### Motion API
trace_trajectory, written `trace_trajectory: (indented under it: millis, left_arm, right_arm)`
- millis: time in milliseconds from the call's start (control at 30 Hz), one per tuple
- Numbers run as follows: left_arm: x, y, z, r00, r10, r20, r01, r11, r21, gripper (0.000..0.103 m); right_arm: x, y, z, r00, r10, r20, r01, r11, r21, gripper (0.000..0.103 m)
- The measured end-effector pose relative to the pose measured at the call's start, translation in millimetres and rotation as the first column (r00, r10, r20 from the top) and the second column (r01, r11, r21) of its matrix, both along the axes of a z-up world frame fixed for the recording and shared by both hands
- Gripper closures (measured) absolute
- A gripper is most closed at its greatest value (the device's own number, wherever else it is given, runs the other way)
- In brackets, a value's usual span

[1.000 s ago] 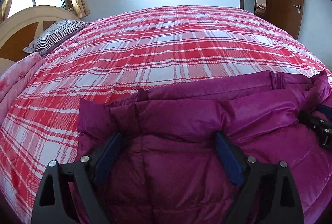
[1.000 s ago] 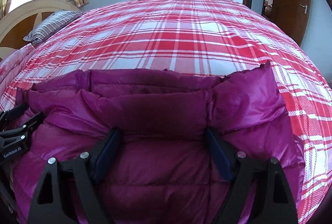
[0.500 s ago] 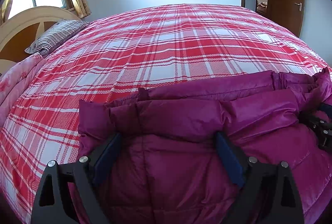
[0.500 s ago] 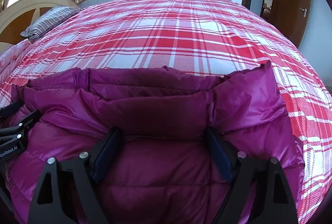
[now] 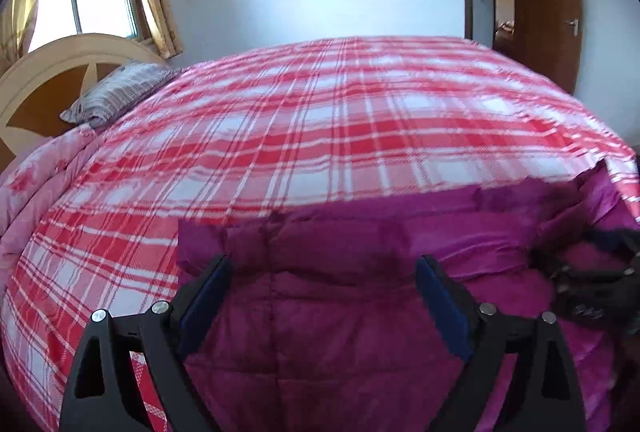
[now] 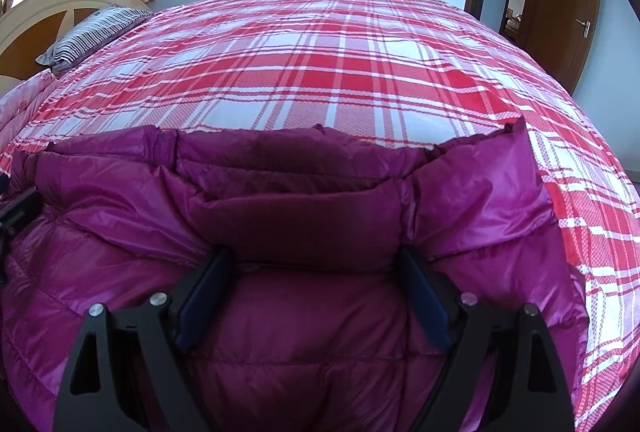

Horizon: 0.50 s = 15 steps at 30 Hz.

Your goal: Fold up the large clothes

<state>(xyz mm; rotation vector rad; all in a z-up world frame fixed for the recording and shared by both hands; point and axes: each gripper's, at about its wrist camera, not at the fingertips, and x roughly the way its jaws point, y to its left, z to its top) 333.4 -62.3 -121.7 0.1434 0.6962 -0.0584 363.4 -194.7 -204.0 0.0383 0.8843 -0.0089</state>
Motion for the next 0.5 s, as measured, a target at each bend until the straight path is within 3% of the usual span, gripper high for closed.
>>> trace_trajectory:
  millis: [133, 200, 267, 500]
  left_arm:
    - [0, -25, -4, 0.998, -0.055, -0.036, 0.056, 0.998, 0.017, 0.01]
    - [4, -33, -22, 0.997, -0.038, -0.067, 0.043, 0.997, 0.064, 0.01]
    - [10, -32, -36, 0.995, -0.019, -0.098, 0.025, 0.998, 0.059, 0.01]
    - [16, -34, -49, 0.995, -0.006, -0.101, 0.013, 0.997, 0.072, 0.008]
  right_arm:
    - [0, 0, 0, 1.0, 0.0, 0.0, 0.0, 1.0, 0.001, 0.015]
    - [0, -1, 0, 1.0, 0.0, 0.001, 0.0, 1.0, 0.001, 0.015]
    - [0, -1, 0, 1.0, 0.001, 0.001, -0.001, 1.0, 0.004, 0.015]
    - [0, -1, 0, 1.0, 0.0, 0.001, 0.0, 1.0, 0.002, 0.015]
